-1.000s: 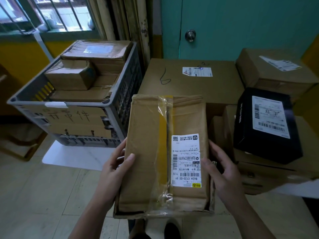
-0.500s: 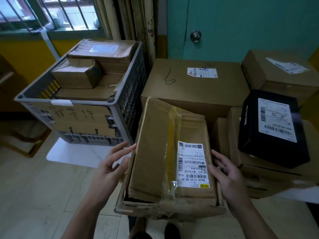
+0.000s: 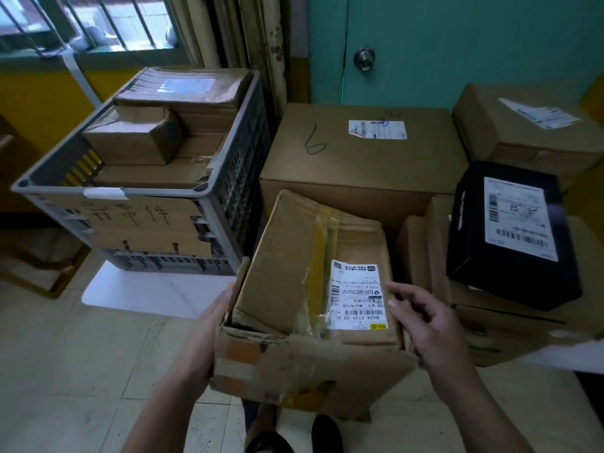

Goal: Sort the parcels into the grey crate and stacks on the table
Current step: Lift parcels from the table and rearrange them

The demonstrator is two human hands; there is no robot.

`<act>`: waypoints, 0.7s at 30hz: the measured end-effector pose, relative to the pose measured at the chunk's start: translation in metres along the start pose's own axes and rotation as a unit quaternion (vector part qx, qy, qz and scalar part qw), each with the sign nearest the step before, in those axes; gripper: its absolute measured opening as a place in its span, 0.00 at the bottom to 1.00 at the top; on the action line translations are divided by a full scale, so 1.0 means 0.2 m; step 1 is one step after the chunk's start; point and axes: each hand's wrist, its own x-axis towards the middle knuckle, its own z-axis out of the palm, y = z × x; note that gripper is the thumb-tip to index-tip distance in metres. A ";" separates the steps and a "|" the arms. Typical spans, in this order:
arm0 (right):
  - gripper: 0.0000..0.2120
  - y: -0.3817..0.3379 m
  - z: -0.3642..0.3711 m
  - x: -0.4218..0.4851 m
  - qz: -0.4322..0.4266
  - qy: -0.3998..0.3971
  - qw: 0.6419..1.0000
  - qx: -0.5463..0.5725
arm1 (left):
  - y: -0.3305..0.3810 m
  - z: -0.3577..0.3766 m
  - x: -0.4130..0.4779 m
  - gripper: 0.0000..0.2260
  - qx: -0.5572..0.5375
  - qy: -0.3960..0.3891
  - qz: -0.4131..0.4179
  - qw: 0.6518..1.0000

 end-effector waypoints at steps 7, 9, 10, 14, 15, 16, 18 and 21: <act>0.06 0.00 0.02 0.00 0.006 -0.003 0.999 -0.041 | 0.01 -0.04 0.03 0.10 0.023 0.013 -0.021 0.999; 0.05 0.01 0.01 0.01 0.020 -0.049 0.995 -0.079 | 0.02 -0.09 0.04 0.19 0.038 -0.006 -0.007 0.999; 0.06 0.01 0.01 0.01 0.037 -0.079 0.993 -0.085 | 0.04 -0.11 0.03 0.27 0.052 -0.024 0.000 0.998; 0.19 0.01 0.02 0.01 0.094 -0.132 0.986 -0.049 | 0.07 -0.17 0.01 0.35 0.096 -0.062 0.028 0.993; 0.21 0.01 0.04 0.02 0.101 -0.132 0.985 -0.039 | 0.08 -0.19 0.01 0.36 0.098 -0.056 0.041 0.993; 0.22 -0.01 0.04 0.02 0.110 -0.134 0.984 -0.037 | 0.07 -0.19 0.00 0.37 0.098 -0.052 0.049 0.993; 0.21 -0.04 0.05 0.03 0.124 -0.159 0.978 -0.048 | 0.05 -0.19 -0.01 0.36 0.071 -0.040 0.052 0.995; 0.17 -0.08 0.05 0.02 0.180 -0.210 0.960 -0.044 | 0.03 -0.14 -0.05 0.29 0.005 -0.031 0.093 0.995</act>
